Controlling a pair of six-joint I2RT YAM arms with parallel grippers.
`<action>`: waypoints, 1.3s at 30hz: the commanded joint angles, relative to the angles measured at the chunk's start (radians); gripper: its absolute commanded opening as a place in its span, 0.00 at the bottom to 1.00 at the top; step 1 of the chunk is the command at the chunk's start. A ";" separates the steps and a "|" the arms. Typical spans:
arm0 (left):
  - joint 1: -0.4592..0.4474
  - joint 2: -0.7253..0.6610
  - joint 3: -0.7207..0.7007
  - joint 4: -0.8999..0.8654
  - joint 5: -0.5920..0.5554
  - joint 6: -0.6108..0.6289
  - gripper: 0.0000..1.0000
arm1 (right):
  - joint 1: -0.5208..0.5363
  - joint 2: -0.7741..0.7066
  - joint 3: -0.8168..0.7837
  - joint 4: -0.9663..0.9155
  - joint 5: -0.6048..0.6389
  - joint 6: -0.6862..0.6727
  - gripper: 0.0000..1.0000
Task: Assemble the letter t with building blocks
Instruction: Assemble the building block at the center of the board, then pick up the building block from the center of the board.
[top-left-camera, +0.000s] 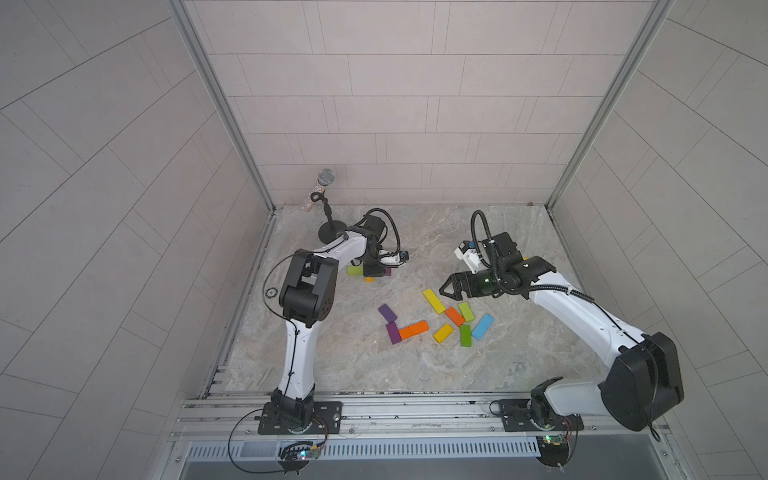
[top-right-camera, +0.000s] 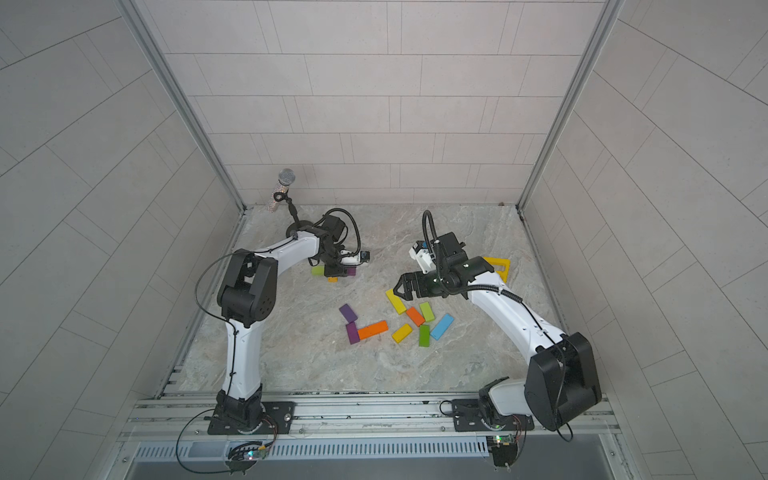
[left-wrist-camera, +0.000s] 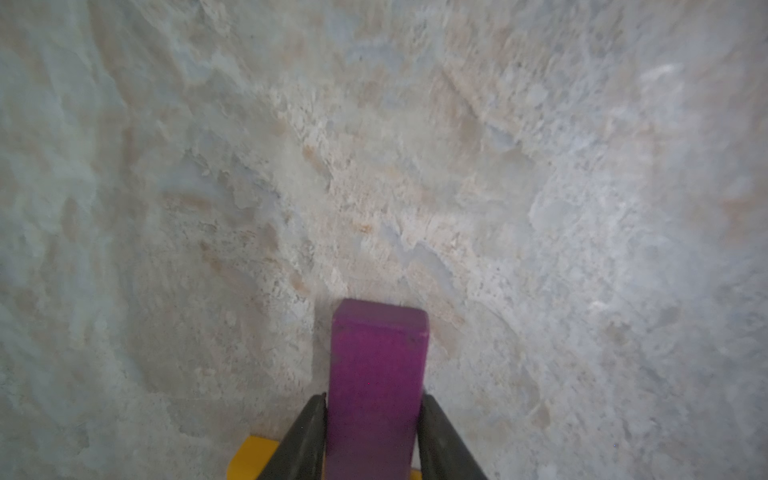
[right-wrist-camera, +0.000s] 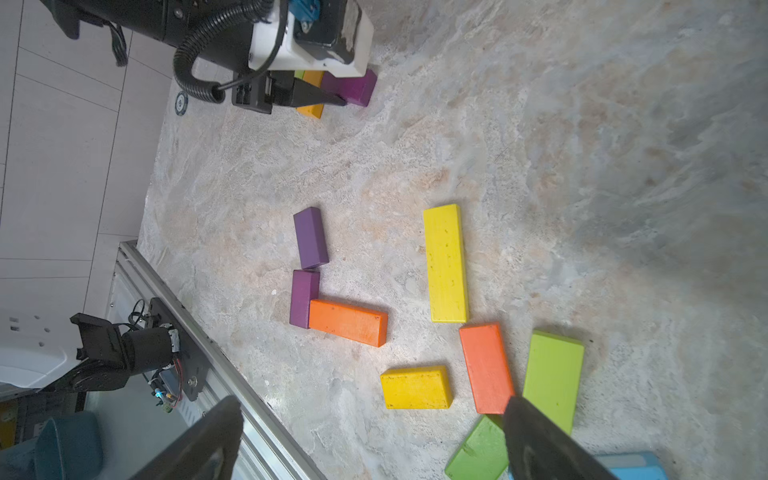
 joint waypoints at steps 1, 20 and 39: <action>0.006 -0.012 -0.026 0.005 0.005 0.004 0.43 | -0.006 0.006 -0.010 0.003 -0.011 -0.014 1.00; 0.011 -0.126 -0.061 0.004 0.074 -0.039 0.48 | -0.007 0.002 -0.014 0.017 -0.027 0.000 1.00; 0.012 -0.768 -0.580 0.376 -0.110 -0.650 1.00 | -0.008 -0.078 -0.044 0.049 -0.052 0.014 1.00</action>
